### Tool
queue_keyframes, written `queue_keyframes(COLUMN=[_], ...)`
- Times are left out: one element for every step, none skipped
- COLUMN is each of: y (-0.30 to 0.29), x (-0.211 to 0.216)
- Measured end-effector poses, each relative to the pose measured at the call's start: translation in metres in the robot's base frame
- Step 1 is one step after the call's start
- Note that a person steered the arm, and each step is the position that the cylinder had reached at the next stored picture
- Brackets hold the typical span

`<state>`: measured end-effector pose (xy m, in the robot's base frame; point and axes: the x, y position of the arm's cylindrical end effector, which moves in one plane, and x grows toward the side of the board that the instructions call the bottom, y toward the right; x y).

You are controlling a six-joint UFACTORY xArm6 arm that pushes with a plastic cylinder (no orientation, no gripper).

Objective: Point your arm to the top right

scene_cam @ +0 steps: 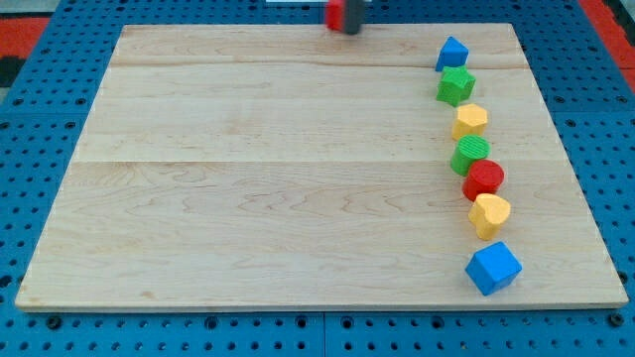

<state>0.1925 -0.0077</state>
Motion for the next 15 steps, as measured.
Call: queue_keyframes(y=[-0.101,-0.186,-0.216,-0.217,-0.22,-0.209,-0.131,-0.076,-0.031,0.057,0.115,0.174,0.196,0.196,0.201], x=[-0.001,-0.001,0.002,0.003,0.003,0.01,0.011,0.011,0.011,0.001,-0.001,-0.001,-0.001,-0.001,0.0])
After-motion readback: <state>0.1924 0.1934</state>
